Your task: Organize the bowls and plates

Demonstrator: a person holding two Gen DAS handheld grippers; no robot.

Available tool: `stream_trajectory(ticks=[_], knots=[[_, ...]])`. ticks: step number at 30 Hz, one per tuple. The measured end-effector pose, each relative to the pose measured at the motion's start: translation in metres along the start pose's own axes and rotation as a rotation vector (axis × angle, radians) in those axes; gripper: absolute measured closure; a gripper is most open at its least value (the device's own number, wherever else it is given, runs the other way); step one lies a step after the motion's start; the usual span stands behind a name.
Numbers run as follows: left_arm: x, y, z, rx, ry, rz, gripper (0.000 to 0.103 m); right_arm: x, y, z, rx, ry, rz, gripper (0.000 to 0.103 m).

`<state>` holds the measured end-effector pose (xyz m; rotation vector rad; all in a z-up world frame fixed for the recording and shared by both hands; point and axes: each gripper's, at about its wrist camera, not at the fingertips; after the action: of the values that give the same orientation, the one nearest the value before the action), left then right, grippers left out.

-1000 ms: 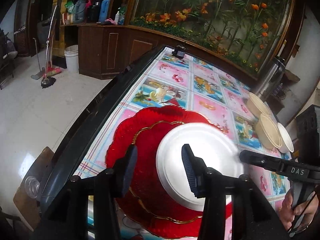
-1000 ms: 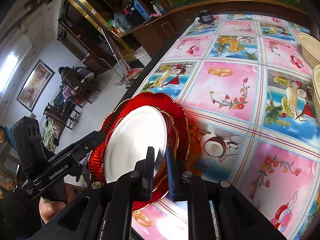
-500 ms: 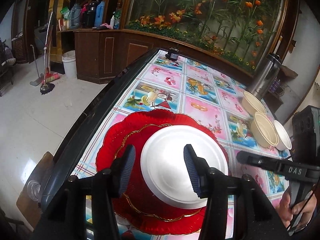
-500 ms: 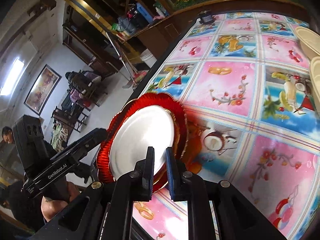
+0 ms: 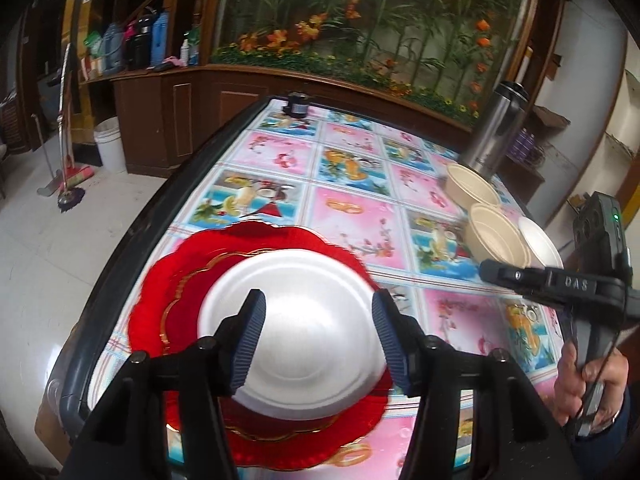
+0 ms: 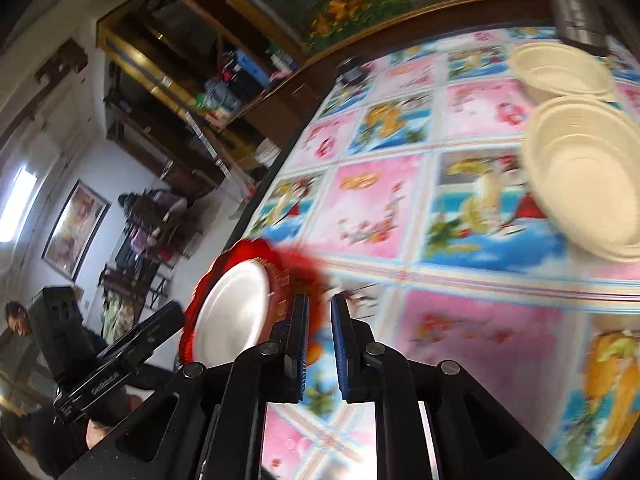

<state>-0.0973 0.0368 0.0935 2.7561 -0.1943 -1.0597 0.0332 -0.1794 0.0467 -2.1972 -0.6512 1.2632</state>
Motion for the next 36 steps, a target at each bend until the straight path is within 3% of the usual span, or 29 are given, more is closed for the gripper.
stream_trajectory(ticks=[7, 10, 12, 14, 21, 25, 27, 29, 33, 36], knots=[[0.007, 0.032, 0.001, 0.058, -0.02, 0.038, 0.047, -0.057, 0.072, -0.012, 0.154, 0.131, 0.099, 0.089], [0.013, 0.045, 0.002, 0.082, -0.038, 0.057, 0.046, -0.088, 0.095, -0.015, 0.176, 0.213, 0.196, 0.075], [0.018, 0.054, 0.004, 0.098, -0.05, 0.07, 0.046, -0.102, 0.105, -0.018, 0.197, 0.241, 0.227, 0.051], [0.02, 0.061, 0.006, 0.111, -0.058, 0.081, 0.046, -0.114, 0.116, -0.022, 0.221, 0.271, 0.268, 0.048], [0.024, 0.078, 0.011, 0.146, -0.075, 0.105, 0.046, -0.102, 0.144, -0.03, 0.253, 0.233, 0.346, 0.048], [0.028, 0.081, 0.012, 0.151, -0.086, 0.113, 0.046, -0.092, 0.161, -0.033, 0.283, 0.228, 0.343, 0.05], [0.029, 0.081, 0.013, 0.15, -0.089, 0.115, 0.046, -0.085, 0.162, -0.033, 0.279, 0.223, 0.317, 0.067], [0.031, 0.081, 0.013, 0.146, -0.092, 0.116, 0.046, -0.082, 0.157, -0.031, 0.25, 0.213, 0.308, 0.078], [0.033, 0.082, 0.013, 0.149, -0.097, 0.116, 0.045, -0.079, 0.136, -0.018, 0.226, 0.187, 0.25, 0.079], [0.034, 0.084, 0.013, 0.151, -0.099, 0.119, 0.045, -0.068, 0.111, 0.003, 0.229, 0.119, 0.19, 0.075]])
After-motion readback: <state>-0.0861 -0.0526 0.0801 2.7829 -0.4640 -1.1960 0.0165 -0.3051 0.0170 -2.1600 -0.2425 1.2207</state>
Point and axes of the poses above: each gripper's, at about its wrist camera, not at the fingertips, and x roughly the way its jaws point, y to its right, z to its underside, and after that the axes turned 3 degrees about y, right-handed
